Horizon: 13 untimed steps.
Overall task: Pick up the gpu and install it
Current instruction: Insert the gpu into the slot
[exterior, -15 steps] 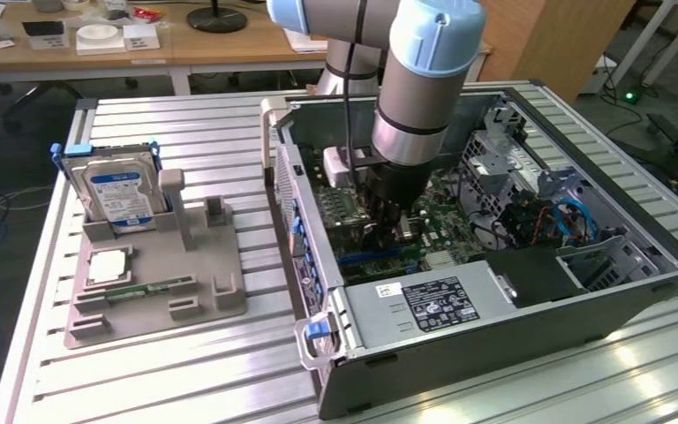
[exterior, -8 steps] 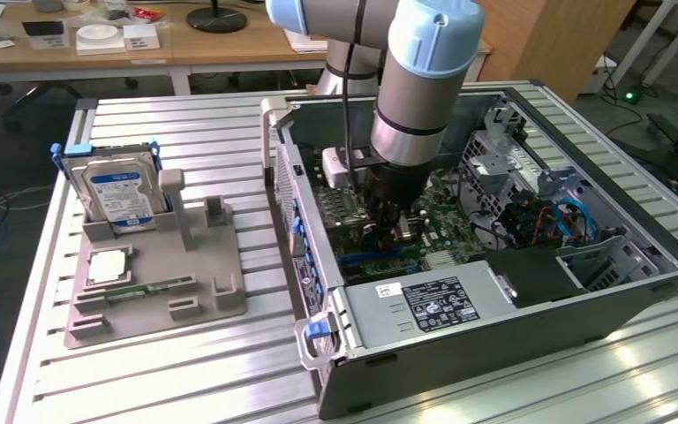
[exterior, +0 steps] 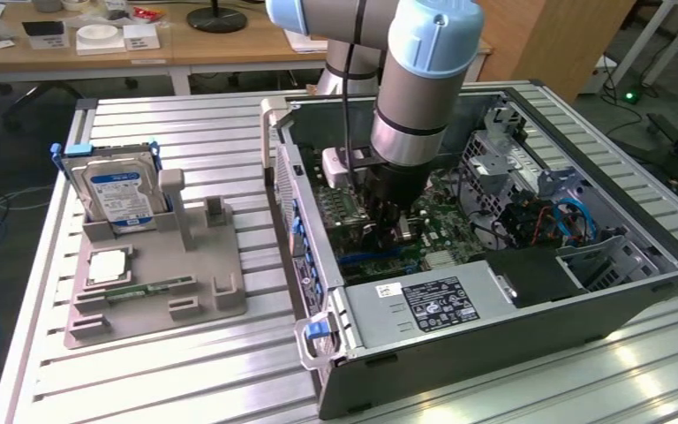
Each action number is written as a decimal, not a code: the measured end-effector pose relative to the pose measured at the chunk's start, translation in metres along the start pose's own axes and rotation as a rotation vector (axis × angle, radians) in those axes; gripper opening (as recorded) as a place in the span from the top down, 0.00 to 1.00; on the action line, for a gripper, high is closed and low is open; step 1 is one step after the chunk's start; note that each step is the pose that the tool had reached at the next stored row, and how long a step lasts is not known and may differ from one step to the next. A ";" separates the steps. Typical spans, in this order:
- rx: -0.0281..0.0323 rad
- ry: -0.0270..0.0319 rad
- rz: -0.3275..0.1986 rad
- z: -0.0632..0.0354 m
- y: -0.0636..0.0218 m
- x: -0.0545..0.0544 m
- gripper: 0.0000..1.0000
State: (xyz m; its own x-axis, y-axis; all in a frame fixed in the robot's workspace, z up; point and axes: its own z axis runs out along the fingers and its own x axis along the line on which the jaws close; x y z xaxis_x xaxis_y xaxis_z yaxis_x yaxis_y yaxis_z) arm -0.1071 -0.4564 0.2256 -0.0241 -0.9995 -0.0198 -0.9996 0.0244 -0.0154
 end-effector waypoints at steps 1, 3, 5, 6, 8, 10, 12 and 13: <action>0.0000 0.0000 0.000 0.0000 0.0000 0.000 0.72; 0.0000 -0.0001 0.000 0.0000 0.0000 0.000 0.72; 0.0000 -0.0032 0.000 -0.0001 0.0000 0.000 0.72; 0.0000 -0.0042 0.000 -0.0006 0.0000 0.000 0.72; 0.0000 -0.0057 0.000 -0.0019 -0.0001 0.000 0.72; 0.0000 -0.0058 0.000 -0.0019 -0.0001 0.000 0.72; -0.0001 -0.0056 0.000 -0.0020 -0.0001 0.000 0.72; -0.0001 -0.0055 0.000 -0.0020 -0.0001 0.000 0.72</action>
State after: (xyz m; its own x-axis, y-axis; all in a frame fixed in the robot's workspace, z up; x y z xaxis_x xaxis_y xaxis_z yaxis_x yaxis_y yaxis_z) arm -0.1071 -0.4564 0.2276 -0.0241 -0.9994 -0.0253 -0.9996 0.0245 -0.0153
